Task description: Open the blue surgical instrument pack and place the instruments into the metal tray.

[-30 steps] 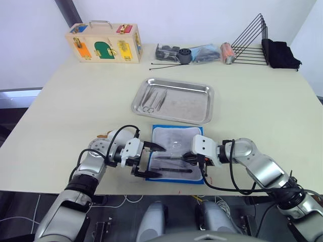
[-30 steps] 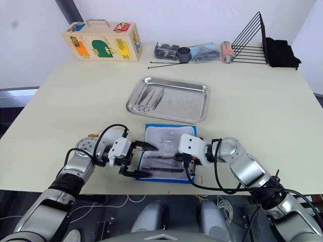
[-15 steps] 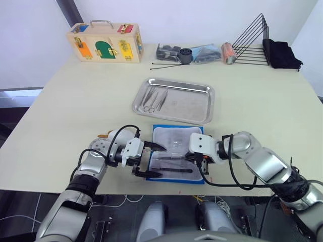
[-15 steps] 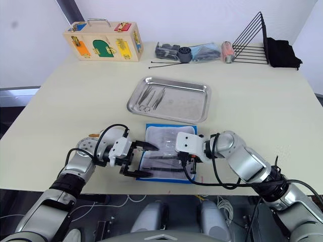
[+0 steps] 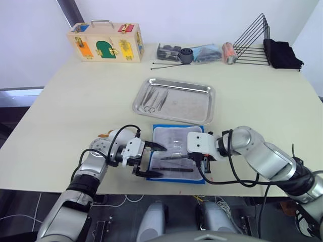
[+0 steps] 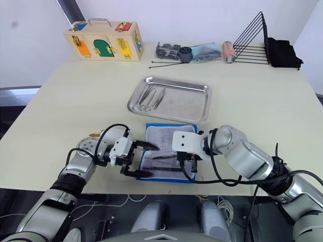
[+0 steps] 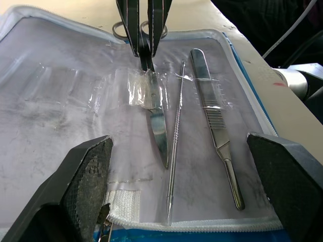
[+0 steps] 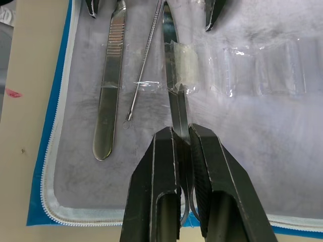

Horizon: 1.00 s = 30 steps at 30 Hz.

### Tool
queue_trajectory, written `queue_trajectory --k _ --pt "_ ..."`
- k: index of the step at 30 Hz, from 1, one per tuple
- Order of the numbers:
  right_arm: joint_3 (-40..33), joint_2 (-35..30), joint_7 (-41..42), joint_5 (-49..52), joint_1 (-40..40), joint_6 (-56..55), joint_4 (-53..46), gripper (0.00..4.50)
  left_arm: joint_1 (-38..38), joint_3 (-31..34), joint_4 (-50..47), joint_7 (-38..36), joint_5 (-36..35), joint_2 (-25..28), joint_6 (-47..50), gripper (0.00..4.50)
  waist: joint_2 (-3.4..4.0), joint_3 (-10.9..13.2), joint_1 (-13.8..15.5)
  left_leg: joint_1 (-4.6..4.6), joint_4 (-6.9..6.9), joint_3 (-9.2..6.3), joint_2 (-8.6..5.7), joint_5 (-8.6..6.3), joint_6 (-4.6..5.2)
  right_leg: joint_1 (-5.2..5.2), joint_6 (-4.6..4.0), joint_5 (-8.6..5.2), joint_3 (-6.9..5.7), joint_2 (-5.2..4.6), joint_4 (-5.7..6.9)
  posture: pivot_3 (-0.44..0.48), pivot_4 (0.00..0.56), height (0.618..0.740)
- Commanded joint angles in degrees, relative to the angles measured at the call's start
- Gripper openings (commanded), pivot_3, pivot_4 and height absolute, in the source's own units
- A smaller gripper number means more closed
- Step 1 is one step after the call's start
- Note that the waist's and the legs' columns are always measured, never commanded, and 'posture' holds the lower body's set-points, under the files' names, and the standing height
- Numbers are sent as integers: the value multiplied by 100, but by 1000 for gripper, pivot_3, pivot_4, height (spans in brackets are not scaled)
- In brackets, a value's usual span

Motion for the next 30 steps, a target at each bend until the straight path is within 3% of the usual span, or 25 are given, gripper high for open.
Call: queue_trajectory --k 1,11,25,30 --pt "-157 -212 61 -8 -136 -37 -236 20 196 -244 260 -150 420 -44 151 4500 0 0 12 0 0 0 -1 0 0 0 0 0 0 0 0 0 150 740" --pt "-531 -1079 433 218 169 -343 -491 20 171 -217 272 -143 464 -91 167 4500 2 0 27 -2 0 -1 -9 -1 1 0 1 -1 -2 -9 -2 0 150 740" --pt "-1958 -2592 1231 688 772 -1298 -394 20 175 -178 253 -119 500 -154 183 4500 10 0 41 -2 0 4 -9 -2 3 1 3 -1 1 -11 -4 0 150 740" --pt "-2798 -1699 612 1263 515 -820 246 20 161 -154 284 -90 512 -177 168 4500 13 -2 36 3 -1 9 -8 -2 4 2 3 -1 5 -9 -2 0 150 740"
